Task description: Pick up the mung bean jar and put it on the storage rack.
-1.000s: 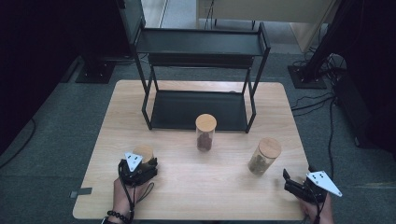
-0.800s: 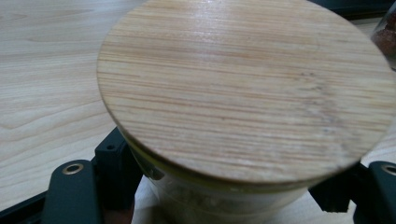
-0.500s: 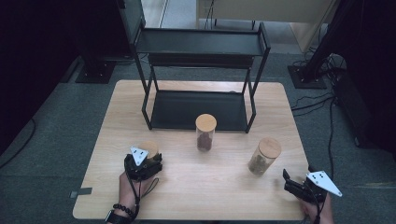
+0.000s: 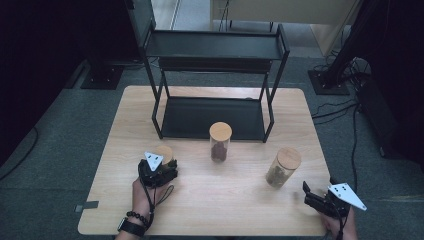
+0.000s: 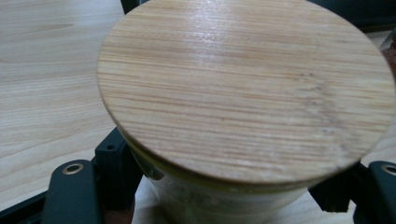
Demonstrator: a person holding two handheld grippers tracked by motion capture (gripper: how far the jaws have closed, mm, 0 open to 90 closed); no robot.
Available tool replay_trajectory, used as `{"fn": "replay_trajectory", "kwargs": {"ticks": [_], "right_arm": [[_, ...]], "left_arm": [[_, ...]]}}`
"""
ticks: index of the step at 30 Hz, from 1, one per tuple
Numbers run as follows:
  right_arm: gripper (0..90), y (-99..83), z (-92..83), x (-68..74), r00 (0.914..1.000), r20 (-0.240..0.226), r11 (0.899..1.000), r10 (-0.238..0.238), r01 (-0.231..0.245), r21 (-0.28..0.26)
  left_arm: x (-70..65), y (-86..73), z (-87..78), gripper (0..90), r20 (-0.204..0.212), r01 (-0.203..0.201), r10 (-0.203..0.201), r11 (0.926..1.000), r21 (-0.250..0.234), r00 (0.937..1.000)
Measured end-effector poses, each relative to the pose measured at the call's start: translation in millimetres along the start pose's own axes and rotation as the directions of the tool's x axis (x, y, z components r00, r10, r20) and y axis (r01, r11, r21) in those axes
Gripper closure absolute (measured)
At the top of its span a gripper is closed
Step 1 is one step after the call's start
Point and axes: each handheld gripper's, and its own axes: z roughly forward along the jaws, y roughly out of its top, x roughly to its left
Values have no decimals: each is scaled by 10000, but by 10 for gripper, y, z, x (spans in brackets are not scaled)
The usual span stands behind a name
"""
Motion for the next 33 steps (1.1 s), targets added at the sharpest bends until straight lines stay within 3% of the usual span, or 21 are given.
{"fn": "replay_trajectory", "kwargs": {"ticks": [14, 18, 33], "right_arm": [[55, 0, 0, -4, 10000, -83, 10000, 37, -37, -5], [47, 2, 7, -24, 9991, -387, 9998, 172, -167, 127], [47, 7, 19, -37, 9981, -539, 9991, 292, -276, 306]], "left_arm": [[-78, 122, 157, 255, 0, -89, 89, 9999, 75, 10000], [-93, 154, 197, 255, 19, -92, 92, 9999, 107, 10000], [-130, 278, 360, 256, 27, -46, 46, 9999, 89, 10000]]}}
